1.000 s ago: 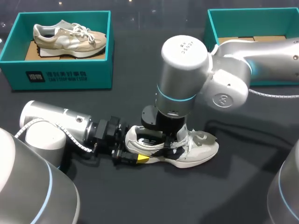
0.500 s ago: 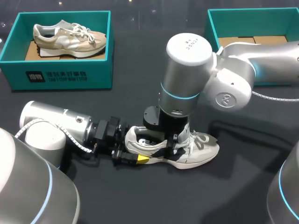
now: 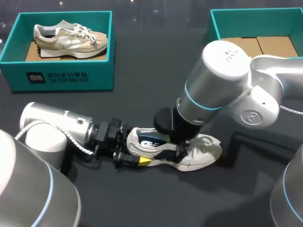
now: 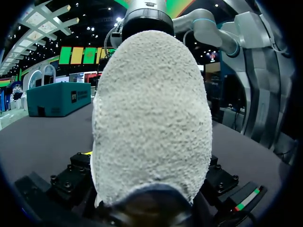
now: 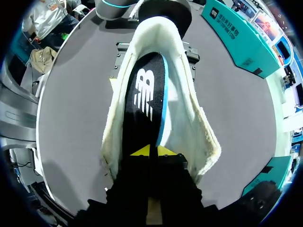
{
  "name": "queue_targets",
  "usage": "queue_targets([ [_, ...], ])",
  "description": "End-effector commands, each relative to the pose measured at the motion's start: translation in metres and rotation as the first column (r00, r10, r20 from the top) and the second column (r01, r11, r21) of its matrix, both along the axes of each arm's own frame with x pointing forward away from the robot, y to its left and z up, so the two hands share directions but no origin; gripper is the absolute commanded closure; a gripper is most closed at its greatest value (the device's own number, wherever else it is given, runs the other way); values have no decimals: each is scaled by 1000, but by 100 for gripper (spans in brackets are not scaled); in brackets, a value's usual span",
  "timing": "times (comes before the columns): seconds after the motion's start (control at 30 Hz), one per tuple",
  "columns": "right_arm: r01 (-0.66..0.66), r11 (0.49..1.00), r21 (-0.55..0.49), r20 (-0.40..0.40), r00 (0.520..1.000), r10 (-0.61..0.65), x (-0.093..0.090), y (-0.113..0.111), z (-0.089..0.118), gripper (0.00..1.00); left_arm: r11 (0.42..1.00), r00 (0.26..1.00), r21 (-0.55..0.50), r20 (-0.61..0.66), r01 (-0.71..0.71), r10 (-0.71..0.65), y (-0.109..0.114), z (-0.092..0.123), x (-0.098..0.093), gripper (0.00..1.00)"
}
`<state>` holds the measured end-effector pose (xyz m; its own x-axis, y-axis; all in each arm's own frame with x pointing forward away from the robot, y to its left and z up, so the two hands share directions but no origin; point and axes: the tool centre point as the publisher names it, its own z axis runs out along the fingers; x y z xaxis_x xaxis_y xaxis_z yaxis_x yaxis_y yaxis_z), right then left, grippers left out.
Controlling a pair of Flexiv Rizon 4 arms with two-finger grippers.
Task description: Take the shoe out of the shoebox, open the shoe tongue, remove and reinsert the insole, then place the shoe into the shoebox
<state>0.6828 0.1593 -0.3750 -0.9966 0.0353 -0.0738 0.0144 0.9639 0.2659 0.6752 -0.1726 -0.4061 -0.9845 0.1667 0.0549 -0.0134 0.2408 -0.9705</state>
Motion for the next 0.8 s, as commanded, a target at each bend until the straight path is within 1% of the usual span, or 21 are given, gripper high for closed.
queue_targets([
  [0.03, -30, 986, 162, 23, 999, 27, -6, -23, 7, 100, 1000, 1000, 1, 0, -2, 2, 1, 0, 0, 100],
  [0.17, -76, 971, 226, 45, 997, 67, -2, -23, 11, 100, 1000, 1000, 1, 0, -2, 2, 1, 0, 0, 100],
  [0.33, -121, 955, 270, 62, 992, 108, 2, -23, 17, 100, 1000, 1000, 1, 0, -2, 2, 1, 0, 0, 100],
  [0.63, -269, 929, 256, 99, 963, 251, 9, 0, 38, 100, 1000, 1000, 1, 0, -2, 2, 1, 0, 0, 100],
  [0.8, -333, 910, 247, 114, 942, 314, 8, 12, 46, 100, 1000, 1000, 1, 0, -2, 2, 1, 0, 0, 100],
])
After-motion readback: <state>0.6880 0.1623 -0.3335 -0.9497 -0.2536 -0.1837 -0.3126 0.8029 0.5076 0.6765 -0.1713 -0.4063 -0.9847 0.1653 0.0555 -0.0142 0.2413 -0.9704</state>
